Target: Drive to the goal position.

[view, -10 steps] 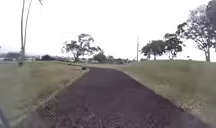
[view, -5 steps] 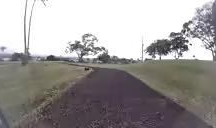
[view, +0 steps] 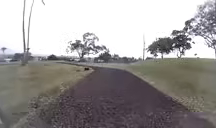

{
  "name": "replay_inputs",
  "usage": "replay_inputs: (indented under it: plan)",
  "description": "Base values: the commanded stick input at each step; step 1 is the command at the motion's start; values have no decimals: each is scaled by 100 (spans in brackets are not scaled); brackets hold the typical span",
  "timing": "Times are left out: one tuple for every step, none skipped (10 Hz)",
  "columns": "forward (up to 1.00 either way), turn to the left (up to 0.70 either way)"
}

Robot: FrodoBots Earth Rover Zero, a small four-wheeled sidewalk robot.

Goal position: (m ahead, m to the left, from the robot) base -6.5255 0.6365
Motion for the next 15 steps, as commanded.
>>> replay_inputs:
  plan:
    - [100, -21]
    - [100, -30]
    - [100, -38]
    - [100, 0]
    - [100, 0]
    - [100, 0]
    - [100, 0]
    - [100, 0]
    - [100, 0]
    - [100, 0]
    - [100, 0]
    - [100, 0]
    - [100, 0]
    - [100, 0]
    - [100, 0]
